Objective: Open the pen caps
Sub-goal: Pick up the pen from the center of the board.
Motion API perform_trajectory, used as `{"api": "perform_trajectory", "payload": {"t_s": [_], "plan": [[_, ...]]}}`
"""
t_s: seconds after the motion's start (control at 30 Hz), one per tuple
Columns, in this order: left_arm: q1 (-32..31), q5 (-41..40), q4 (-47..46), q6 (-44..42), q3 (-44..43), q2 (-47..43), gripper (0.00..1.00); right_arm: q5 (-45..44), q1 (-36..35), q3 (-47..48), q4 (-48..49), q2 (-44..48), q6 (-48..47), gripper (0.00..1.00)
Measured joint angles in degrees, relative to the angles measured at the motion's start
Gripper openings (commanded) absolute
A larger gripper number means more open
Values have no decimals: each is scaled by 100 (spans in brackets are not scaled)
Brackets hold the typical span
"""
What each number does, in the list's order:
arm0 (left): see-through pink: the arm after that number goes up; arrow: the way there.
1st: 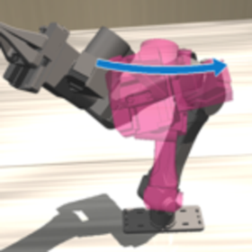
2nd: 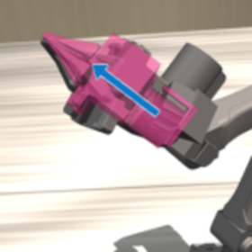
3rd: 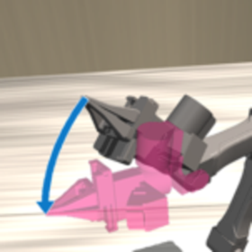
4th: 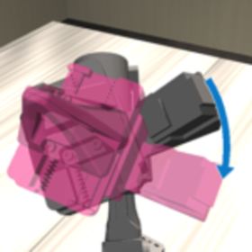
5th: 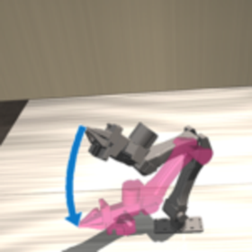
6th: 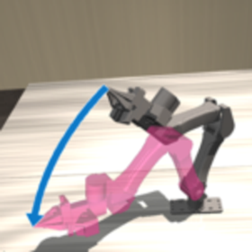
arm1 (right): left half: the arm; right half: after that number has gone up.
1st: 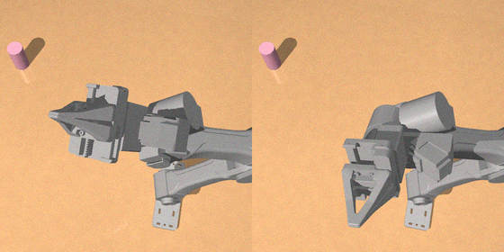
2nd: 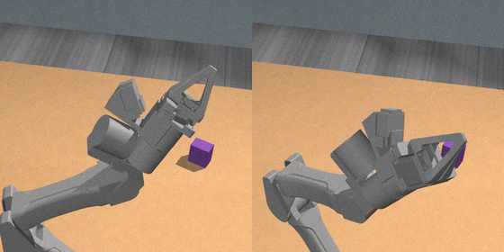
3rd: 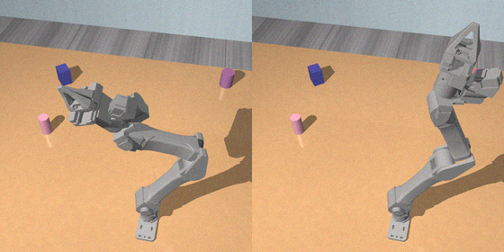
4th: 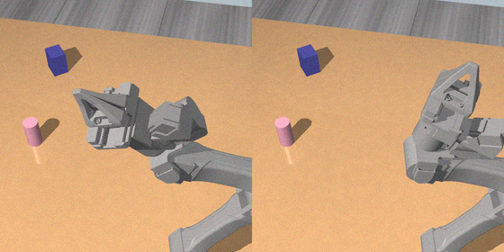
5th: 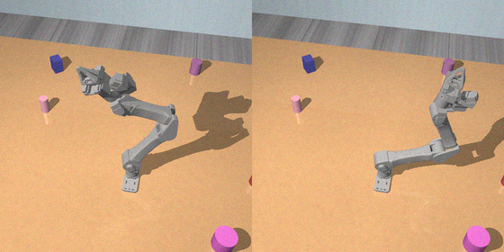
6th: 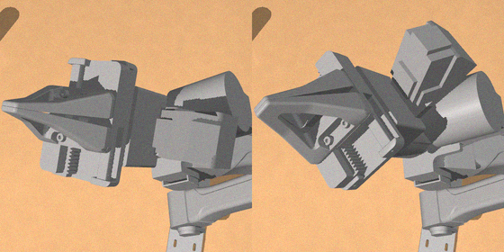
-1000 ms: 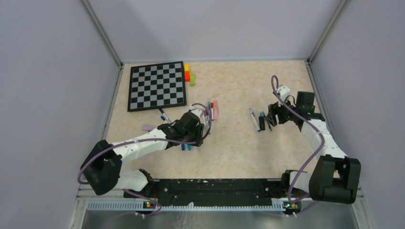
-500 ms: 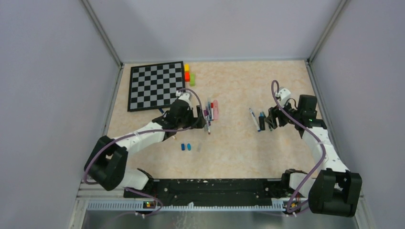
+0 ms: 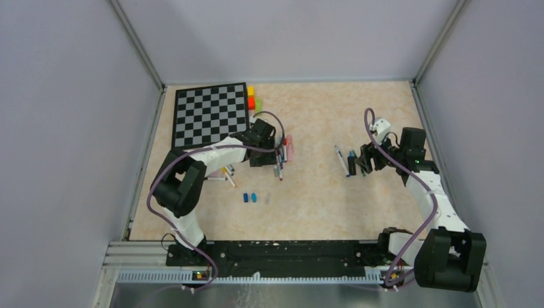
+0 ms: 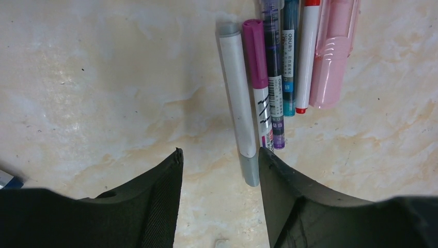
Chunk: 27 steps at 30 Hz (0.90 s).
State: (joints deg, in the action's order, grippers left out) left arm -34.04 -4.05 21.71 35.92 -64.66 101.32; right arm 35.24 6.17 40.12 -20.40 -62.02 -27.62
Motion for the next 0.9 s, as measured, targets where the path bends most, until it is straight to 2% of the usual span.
{"api": "perform_trajectory", "payload": {"t_s": [0.33, 0.73, 0.9], "plan": [[-37, -11, 356, -68, -671, 509, 50, 2, 0, 0, -2, 0, -46, 63], [-166, -203, 699, -306, -994, 898, 36, 2, 0, 0, -2, 0, -50, 63], [-203, -470, 852, -457, -1134, 1008, 34, 2, 0, 0, -4, 0, -48, 63]]}}
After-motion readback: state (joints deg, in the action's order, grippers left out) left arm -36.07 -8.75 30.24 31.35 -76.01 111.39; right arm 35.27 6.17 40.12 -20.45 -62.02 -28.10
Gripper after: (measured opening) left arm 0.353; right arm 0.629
